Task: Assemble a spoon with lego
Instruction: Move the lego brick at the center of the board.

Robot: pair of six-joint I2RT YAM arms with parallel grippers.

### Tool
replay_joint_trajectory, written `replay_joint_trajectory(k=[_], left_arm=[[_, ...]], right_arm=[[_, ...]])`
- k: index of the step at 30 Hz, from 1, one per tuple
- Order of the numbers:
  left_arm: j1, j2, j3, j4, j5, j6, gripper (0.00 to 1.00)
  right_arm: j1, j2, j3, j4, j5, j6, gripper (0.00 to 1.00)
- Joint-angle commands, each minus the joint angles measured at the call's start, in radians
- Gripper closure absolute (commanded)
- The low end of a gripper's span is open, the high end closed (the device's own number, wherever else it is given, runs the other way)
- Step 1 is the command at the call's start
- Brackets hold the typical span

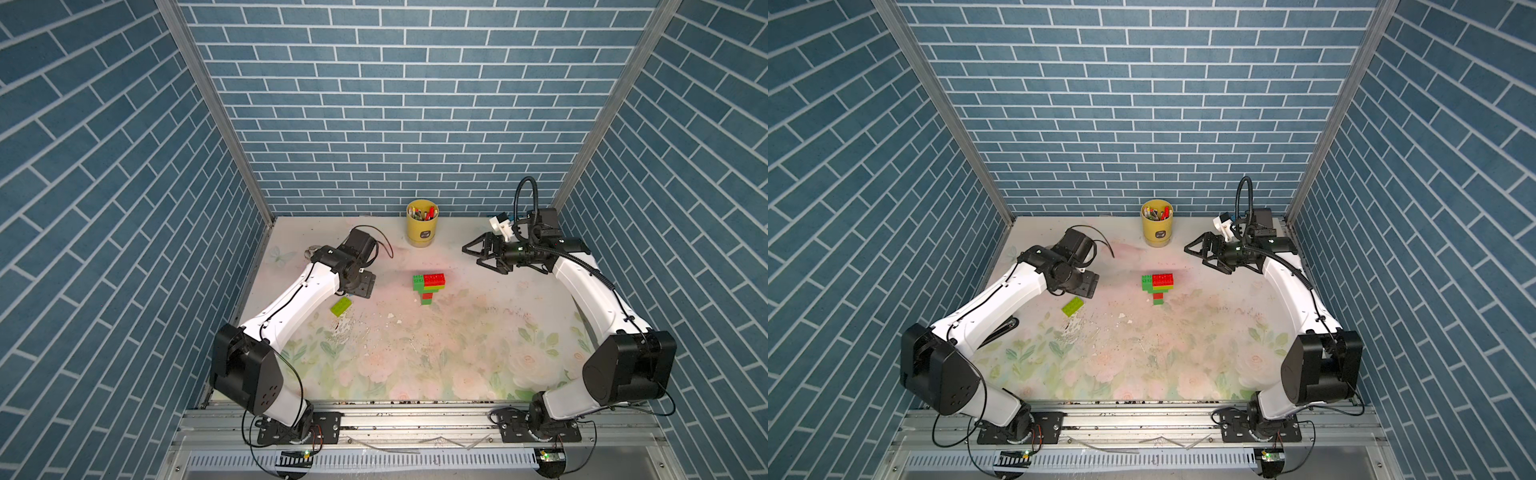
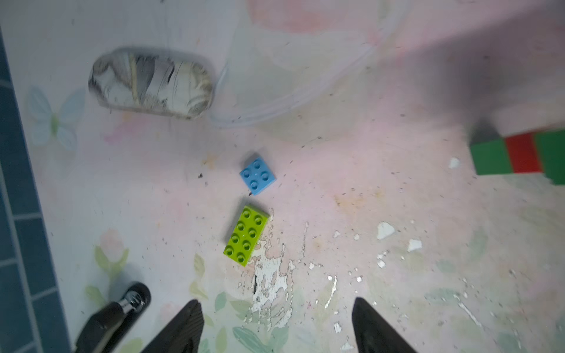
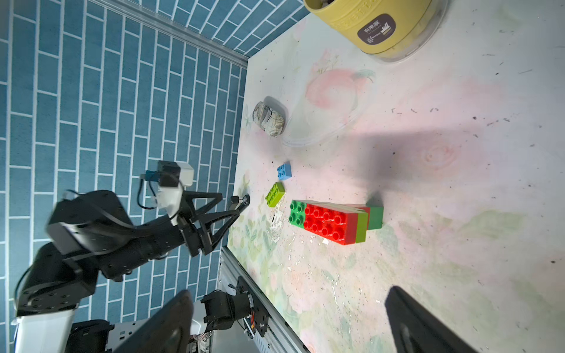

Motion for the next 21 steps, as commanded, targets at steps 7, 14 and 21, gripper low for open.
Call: replay_joint_trajectory(k=[7,14,21], left_arm=[[0.101,0.028,-0.1,0.134,-0.006,-0.462,0.13],[0.179,0.181,-0.093,0.213,0.097,-0.507,0.1],[0.18,0.255,-0.134,0.274,0.106,-0.534,0.06]], right_arm=[[-0.003,0.022,0.072,-0.036,0.002,-0.059,0.01],[-0.016,0.044,0.092,-0.039,-0.035,-0.074,0.01],[-0.023,0.054,0.082,-0.029,-0.04,-0.075,0.02]])
